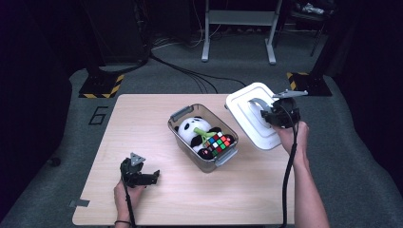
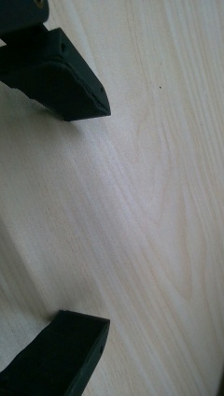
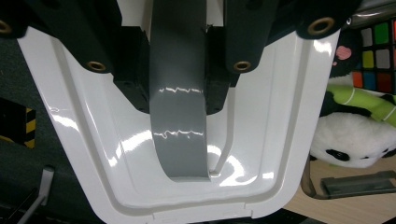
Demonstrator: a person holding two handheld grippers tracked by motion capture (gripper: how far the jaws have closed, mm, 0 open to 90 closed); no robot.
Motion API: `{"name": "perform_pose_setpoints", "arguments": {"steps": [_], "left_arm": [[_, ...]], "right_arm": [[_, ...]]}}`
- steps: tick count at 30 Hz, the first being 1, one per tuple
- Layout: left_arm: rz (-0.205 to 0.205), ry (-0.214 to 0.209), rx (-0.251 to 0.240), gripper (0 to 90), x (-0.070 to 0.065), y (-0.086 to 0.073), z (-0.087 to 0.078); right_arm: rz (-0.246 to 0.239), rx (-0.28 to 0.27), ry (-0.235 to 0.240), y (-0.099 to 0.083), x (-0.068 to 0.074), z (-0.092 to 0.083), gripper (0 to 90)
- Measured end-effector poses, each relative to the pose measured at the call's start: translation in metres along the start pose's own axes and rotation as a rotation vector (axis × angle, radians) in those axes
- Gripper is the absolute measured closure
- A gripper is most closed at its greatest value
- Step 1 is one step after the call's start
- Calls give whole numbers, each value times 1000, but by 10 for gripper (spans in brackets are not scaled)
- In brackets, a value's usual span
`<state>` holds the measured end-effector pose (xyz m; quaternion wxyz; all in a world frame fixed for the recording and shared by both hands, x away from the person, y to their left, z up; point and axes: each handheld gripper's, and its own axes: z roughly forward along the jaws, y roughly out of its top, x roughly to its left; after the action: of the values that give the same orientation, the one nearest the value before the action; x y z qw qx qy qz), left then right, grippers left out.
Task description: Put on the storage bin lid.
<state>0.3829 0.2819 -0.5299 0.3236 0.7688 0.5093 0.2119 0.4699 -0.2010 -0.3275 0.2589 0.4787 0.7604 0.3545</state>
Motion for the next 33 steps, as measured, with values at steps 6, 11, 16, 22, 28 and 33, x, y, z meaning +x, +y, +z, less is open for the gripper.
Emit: {"name": "perform_pose_setpoints", "arguments": {"steps": [6,11,16,22,28,33], "left_arm": [[1,0,0,16,0,0,0],[0,0,0,18,0,0,0],[1,1,-1,18,0,0,0],[1,2,-1,19,0,0,0],[-1,9,-10,19,0,0,1],[1,9,-9,20,0,0,1]], "right_arm": [[-2,-7,25,10,10,-4,666],[-32,-16,58,19,20,-8,666],[-52,-18,86,28,33,-9,666],[-61,-14,122,38,47,-6,666],[-76,-8,155,45,62,0,666],[-88,6,183,50,75,6,666]]}}
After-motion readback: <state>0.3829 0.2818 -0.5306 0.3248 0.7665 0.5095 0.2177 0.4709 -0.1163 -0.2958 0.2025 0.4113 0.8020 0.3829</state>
